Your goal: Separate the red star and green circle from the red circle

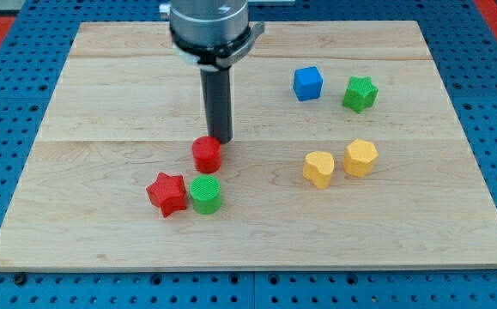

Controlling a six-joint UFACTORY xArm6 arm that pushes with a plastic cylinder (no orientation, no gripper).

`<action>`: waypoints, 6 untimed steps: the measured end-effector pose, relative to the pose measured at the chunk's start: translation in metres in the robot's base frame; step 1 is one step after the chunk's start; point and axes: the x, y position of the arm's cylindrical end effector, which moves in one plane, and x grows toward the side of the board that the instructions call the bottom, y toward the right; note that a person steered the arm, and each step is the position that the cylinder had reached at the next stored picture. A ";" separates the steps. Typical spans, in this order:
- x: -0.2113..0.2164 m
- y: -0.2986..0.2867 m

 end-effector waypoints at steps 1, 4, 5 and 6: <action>0.009 -0.003; 0.018 -0.079; 0.019 -0.136; 0.079 -0.101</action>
